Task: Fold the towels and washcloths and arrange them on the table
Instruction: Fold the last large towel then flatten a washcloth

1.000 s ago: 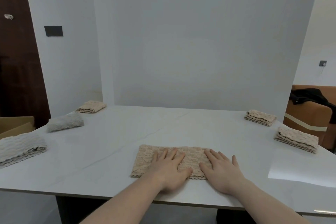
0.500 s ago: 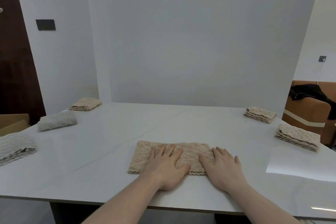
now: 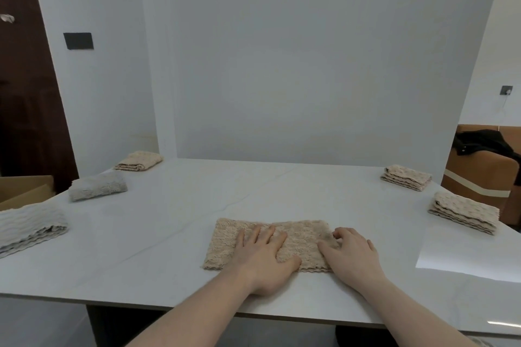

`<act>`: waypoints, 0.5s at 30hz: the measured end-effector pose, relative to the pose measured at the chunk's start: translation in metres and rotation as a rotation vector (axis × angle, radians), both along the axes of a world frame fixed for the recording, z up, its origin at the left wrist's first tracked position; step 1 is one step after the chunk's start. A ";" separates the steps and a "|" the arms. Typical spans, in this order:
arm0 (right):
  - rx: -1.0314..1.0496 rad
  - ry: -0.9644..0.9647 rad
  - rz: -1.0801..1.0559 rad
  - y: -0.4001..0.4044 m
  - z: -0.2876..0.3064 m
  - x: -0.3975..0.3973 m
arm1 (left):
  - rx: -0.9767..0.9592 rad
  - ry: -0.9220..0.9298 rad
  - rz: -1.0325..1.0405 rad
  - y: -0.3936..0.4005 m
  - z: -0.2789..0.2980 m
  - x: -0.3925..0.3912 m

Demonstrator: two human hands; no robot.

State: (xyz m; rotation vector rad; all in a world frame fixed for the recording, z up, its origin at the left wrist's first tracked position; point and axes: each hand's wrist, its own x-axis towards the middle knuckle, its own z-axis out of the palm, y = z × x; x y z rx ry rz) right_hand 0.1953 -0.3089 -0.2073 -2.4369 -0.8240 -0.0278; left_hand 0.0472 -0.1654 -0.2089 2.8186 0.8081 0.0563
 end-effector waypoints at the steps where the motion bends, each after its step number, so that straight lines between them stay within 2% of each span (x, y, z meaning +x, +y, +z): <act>1: 0.022 0.010 -0.002 -0.001 0.001 -0.001 | -0.017 -0.004 -0.007 0.000 0.000 -0.001; 5: 0.175 0.093 0.004 -0.007 0.004 0.000 | -0.092 -0.155 -0.045 0.012 0.006 -0.011; 8: 0.344 0.176 -0.017 -0.011 0.003 0.001 | -0.052 -0.274 0.053 0.032 0.007 -0.028; 12: 0.480 0.236 -0.048 -0.016 0.007 -0.001 | -0.037 -0.234 0.218 0.058 -0.002 -0.061; 15: 0.510 0.258 -0.064 -0.016 0.010 -0.002 | -0.040 -0.243 0.236 0.061 -0.008 -0.072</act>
